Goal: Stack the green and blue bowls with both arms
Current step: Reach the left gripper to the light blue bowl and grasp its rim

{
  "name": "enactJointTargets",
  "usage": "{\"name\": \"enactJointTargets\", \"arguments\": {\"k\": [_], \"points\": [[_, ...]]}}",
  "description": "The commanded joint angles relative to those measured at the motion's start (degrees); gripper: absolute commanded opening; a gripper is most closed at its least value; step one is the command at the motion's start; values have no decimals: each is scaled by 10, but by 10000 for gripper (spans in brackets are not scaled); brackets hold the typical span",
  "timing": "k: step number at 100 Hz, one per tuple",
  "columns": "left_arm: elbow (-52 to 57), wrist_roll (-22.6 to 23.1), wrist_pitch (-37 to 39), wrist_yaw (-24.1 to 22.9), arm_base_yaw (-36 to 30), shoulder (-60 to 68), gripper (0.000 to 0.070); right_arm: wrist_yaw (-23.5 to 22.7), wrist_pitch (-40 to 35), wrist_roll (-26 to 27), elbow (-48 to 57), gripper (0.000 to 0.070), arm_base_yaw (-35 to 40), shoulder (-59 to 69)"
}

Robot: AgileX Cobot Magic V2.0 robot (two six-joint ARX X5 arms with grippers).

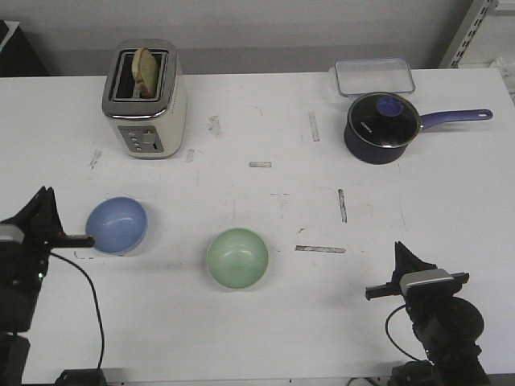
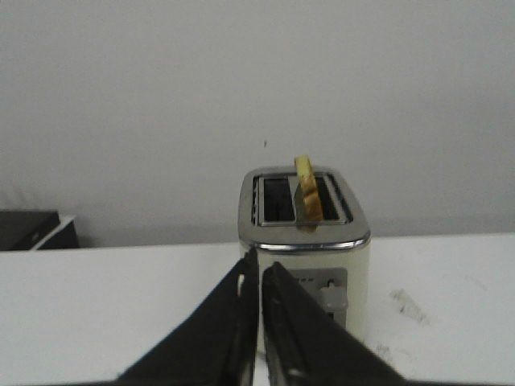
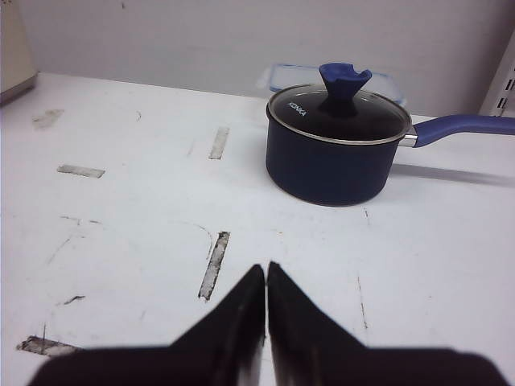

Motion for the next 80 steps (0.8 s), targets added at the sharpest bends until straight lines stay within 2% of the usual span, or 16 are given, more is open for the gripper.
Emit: {"name": "enactJointTargets", "arguments": {"k": [1, 12, 22, 28, 35, 42, 59, 80], "points": [[69, 22, -74, -1, 11, 78, 55, 0, 5, 8, 4, 0, 2, 2], [140, 20, -180, 0, 38, 176, 170, 0, 5, 8, 4, 0, 2, 2], [147, 19, -223, 0, 52, 236, 248, 0, 5, 8, 4, 0, 2, 2], [147, 16, -253, 0, 65, 274, 332, 0, 5, 8, 4, 0, 2, 2], [147, -7, -290, 0, 83, 324, 464, 0, 5, 8, 4, 0, 2, 2], [147, -27, -321, 0, 94, 365, 525, 0, 5, 8, 4, 0, 2, 2], [147, -38, -371, 5, 108, 461, 530, 0, 5, 8, 4, 0, 2, 2], [146, -38, -363, 43, 108, 541, 515, 0, 5, 8, 4, 0, 2, 2]]}}
